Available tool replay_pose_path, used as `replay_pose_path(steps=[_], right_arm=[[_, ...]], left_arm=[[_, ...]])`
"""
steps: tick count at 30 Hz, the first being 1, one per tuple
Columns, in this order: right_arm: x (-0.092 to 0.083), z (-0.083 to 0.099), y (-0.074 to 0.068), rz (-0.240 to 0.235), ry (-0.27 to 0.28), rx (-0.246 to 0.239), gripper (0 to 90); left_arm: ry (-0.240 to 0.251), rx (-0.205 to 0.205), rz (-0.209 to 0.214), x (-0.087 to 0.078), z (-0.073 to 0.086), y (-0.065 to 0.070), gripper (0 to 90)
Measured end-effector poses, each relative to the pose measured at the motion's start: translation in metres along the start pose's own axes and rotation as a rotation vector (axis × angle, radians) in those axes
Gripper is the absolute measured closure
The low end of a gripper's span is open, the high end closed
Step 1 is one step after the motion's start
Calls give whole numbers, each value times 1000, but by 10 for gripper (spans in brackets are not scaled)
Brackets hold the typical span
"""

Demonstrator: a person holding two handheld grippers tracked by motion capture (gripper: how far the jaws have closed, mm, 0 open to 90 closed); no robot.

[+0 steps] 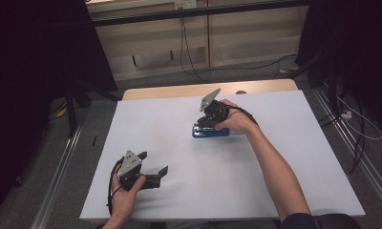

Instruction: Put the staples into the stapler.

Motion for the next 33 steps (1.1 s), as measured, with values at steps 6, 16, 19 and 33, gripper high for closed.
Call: replay_pose_path(steps=[6, 16, 19, 33], right_arm=[[0, 0, 1, -2, 0, -11, 793], [1, -1, 0, -17, 2, -30, 793], [2, -1, -1, -17, -1, -33, 793], [2, -1, 0, -25, -7, -36, 792]], left_arm=[[-2, 0, 0, 0, 0, 0, 38], [0, 1, -1, 0, 0, 0, 38], [1, -2, -3, 0, 0, -1, 38], [-1, -4, -3, 0, 0, 0, 38]])
Point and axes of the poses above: each handheld gripper's, and its own axes: x roughly forward along the jaws, z roughly out of its underside, y roughly to its right, the point moved 10 cm from there along x, roughly forward along the jaws, and after that the axes turned 2 degrees about -x, right-handed, at the moved point
